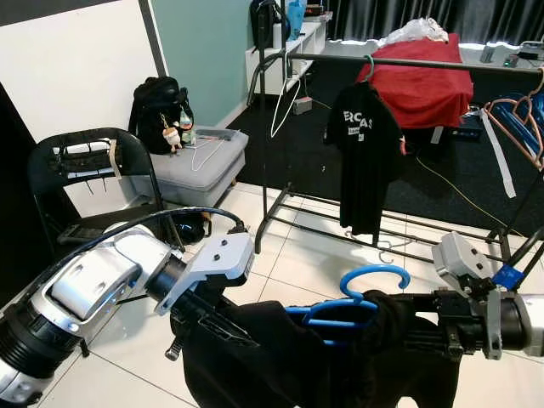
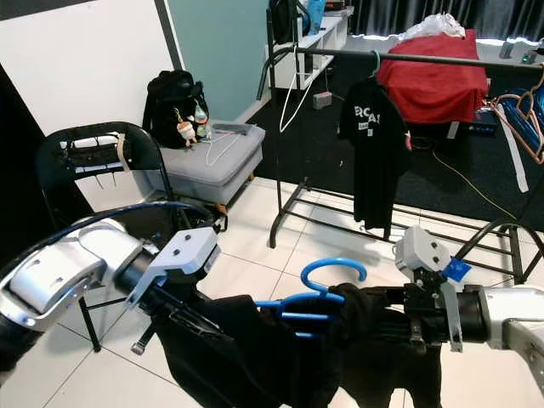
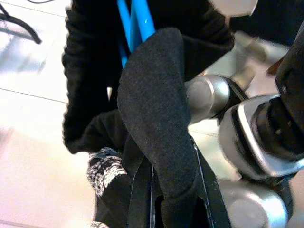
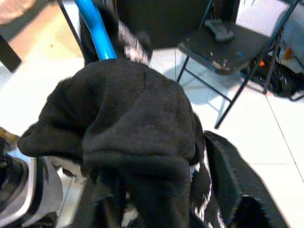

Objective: Hang hanger

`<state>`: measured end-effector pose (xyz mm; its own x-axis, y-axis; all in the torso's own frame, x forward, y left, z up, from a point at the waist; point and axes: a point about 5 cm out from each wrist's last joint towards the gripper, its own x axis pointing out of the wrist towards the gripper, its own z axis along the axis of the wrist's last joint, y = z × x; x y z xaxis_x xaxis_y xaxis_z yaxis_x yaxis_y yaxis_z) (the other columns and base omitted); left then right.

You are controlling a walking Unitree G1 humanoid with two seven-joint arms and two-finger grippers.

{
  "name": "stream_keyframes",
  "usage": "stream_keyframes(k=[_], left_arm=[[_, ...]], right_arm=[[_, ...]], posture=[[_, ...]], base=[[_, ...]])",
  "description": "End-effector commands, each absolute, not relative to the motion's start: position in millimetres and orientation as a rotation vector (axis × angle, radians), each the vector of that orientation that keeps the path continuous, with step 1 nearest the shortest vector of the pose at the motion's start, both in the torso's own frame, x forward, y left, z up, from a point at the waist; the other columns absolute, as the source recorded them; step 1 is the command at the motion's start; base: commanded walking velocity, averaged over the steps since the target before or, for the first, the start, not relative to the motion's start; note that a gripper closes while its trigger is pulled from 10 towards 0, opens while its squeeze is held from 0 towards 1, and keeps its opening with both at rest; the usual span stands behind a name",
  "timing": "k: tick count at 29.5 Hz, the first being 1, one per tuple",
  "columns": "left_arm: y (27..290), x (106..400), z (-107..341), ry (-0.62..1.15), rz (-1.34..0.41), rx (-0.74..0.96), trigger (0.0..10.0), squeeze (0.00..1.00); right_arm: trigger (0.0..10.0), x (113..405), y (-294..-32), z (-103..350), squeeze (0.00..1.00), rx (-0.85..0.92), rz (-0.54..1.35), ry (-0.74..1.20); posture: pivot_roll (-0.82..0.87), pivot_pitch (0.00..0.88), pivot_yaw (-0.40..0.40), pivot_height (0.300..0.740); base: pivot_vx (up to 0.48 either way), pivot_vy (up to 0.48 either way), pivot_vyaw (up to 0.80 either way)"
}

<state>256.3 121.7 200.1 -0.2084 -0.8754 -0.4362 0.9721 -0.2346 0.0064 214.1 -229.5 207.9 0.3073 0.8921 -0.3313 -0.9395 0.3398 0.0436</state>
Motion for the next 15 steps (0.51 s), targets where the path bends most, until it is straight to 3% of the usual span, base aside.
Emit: stream_keyframes(k=[1,6,7,8,9,11,12,15], left_arm=[[123,256,199,0.288,-1.770,0.361,0.0,0.00],[131,254,184,0.327,-1.720,0.284,0.0,0.00],[135,253,176,0.345,-1.689,0.246,0.0,0.00],[135,253,176,0.345,-1.689,0.246,0.0,0.00],[139,252,168,0.355,-1.651,0.202,0.0,0.00],[139,252,168,0.355,-1.651,0.202,0.0,0.00],[142,253,162,0.350,-1.612,0.164,0.0,0.00],[142,253,162,0.350,-1.612,0.164,0.0,0.00]], right_arm=[[10.0,212,-230,215,1.00,-0.140,1.232,0.267],[10.0,206,-237,226,0.95,-0.089,1.243,0.222],[10.0,205,-244,233,0.57,-0.070,1.233,0.196],[10.0,205,-244,233,0.57,-0.070,1.233,0.196],[10.0,204,-252,241,0.22,-0.053,1.212,0.165],[10.0,204,-252,241,0.22,-0.053,1.212,0.165],[10.0,203,-261,245,0.00,-0.061,1.178,0.156],[10.0,203,-261,245,0.00,-0.061,1.178,0.156]], posture=[[-0.17,0.000,0.046,0.740],[-0.18,0.000,0.046,0.740],[-0.18,0.000,0.045,0.740],[-0.18,0.000,0.045,0.740],[-0.18,0.000,0.046,0.740],[-0.18,0.000,0.046,0.740],[-0.18,0.000,0.046,0.740],[-0.18,0.000,0.046,0.740]], base=[[0.000,0.000,0.00],[0.000,0.000,0.00],[0.000,0.000,0.00],[0.000,0.000,0.00],[0.000,0.000,0.00],[0.000,0.000,0.00],[0.000,0.000,0.00],[0.000,0.000,0.00]])
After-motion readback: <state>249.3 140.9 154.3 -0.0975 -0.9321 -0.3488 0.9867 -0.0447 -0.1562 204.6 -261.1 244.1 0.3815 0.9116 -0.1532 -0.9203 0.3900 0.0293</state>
